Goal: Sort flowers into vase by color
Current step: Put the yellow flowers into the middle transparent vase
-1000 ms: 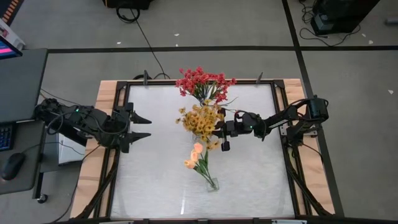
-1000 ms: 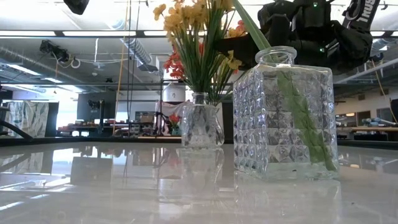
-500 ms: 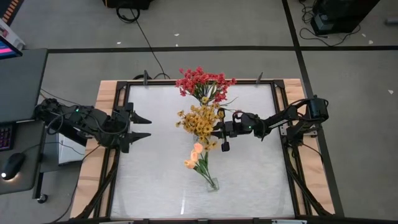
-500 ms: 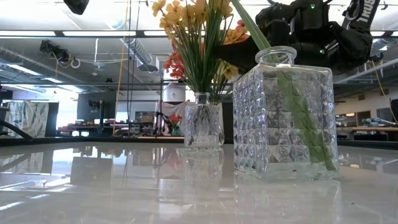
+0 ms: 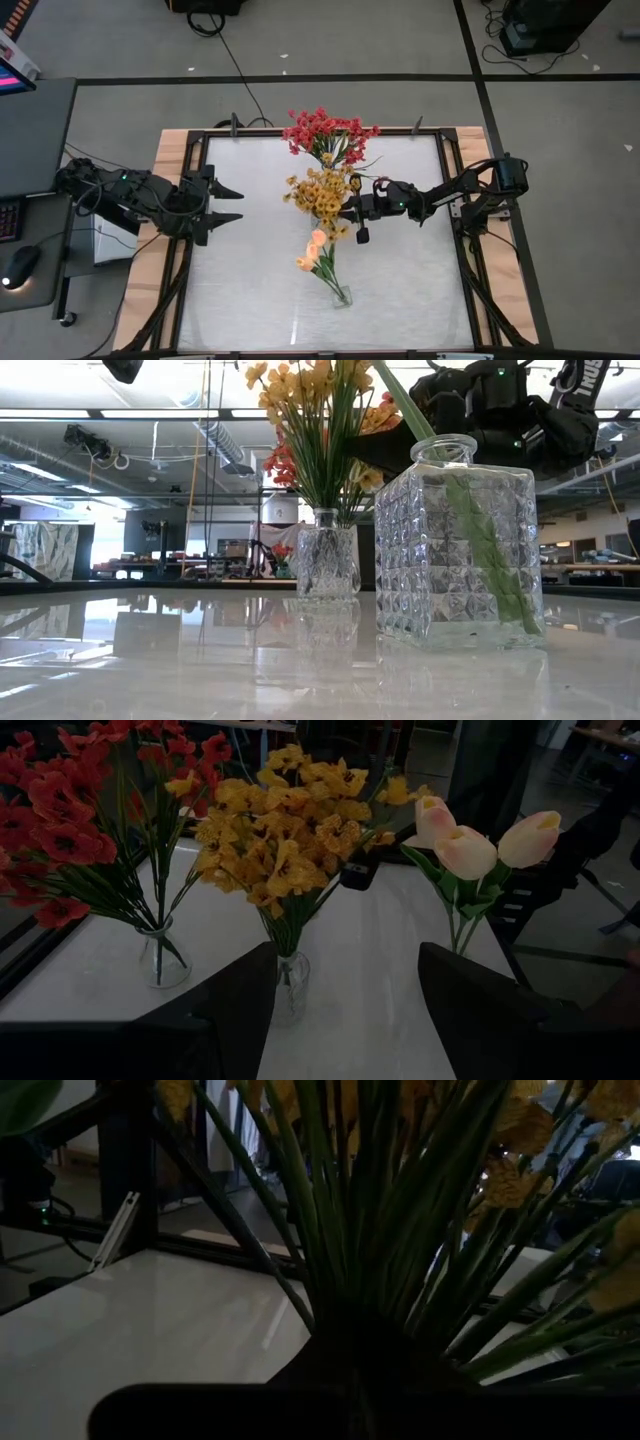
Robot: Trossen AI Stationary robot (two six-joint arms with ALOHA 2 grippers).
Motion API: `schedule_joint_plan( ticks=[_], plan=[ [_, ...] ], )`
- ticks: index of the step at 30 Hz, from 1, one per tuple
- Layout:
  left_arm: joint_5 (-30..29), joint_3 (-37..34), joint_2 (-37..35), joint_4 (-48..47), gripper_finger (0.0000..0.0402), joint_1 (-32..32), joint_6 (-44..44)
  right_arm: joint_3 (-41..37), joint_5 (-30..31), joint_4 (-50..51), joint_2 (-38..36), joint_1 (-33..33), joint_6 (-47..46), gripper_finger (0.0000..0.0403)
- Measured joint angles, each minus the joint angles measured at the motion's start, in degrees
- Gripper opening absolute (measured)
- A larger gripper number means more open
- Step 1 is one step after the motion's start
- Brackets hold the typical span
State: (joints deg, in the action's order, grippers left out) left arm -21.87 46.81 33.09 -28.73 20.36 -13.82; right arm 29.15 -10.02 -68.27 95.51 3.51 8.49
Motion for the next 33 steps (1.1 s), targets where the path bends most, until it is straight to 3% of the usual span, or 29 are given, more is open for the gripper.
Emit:
schedule_joint_plan(
  ticks=[12, 33],
  plan=[
    [0.0, 0.0, 0.0, 0.0, 0.0249, 0.0, 0.0, 0.0, 0.0, 0.2, 0.0, 0.1, -1.2, 0.0024],
    [0.0, 0.0, 0.0, 0.0, 0.0249, 0.0, 0.0, 0.0, -0.3, -0.7, 0.1, 0.0, -2.8, 0.0118]
  ],
)
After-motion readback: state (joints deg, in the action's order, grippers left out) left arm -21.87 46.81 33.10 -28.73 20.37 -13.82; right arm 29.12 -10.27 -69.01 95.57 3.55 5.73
